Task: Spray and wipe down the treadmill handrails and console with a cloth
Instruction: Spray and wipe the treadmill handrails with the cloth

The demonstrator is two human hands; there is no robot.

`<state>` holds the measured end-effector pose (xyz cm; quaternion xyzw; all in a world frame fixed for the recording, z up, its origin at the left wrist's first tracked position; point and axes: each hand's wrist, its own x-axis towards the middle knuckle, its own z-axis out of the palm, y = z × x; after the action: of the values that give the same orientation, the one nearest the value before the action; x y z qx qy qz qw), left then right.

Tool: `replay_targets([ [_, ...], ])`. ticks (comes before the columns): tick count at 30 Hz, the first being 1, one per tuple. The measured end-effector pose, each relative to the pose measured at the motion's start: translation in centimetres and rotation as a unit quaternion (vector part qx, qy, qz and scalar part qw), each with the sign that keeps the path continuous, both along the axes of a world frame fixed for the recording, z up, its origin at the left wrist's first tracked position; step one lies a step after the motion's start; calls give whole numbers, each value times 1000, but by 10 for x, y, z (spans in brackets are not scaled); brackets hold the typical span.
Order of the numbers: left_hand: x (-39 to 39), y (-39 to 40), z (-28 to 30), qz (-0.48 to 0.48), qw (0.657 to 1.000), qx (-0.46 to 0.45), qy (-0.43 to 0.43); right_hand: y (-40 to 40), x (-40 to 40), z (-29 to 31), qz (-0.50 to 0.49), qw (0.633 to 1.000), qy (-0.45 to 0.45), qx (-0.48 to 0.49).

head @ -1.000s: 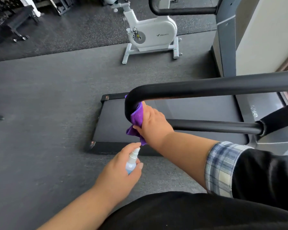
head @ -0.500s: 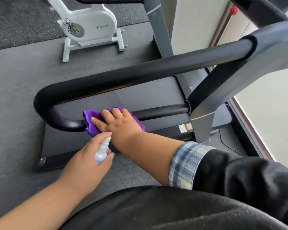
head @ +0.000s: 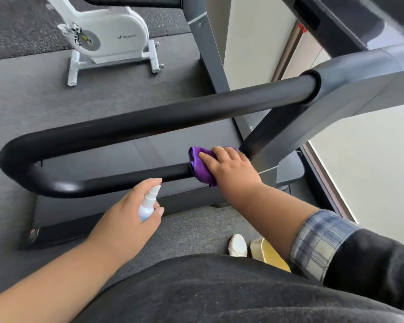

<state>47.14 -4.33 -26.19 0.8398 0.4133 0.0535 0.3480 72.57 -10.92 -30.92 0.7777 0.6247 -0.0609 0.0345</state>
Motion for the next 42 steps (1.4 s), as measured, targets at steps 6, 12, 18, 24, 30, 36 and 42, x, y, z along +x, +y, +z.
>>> replay_targets([
  [6,-18,1,5,50,999,-9,-9,24,9,34,-79,979,185,-20],
  [12,-44,-3,1,69,997,-18,-12,81,-71,83,-47,910,400,95],
  [18,-97,-13,-5,96,995,-24,-20,120,-164,76,29,871,475,124],
  [24,-136,-14,-4,144,989,7,-45,130,-228,45,52,884,447,126],
  [30,-131,-12,-7,108,993,16,-39,127,-216,31,131,958,247,60],
  [36,-94,-9,-13,61,998,10,-33,112,-188,29,220,974,30,52],
  [42,-54,-14,-16,54,998,6,-35,78,-130,25,174,984,13,17],
])
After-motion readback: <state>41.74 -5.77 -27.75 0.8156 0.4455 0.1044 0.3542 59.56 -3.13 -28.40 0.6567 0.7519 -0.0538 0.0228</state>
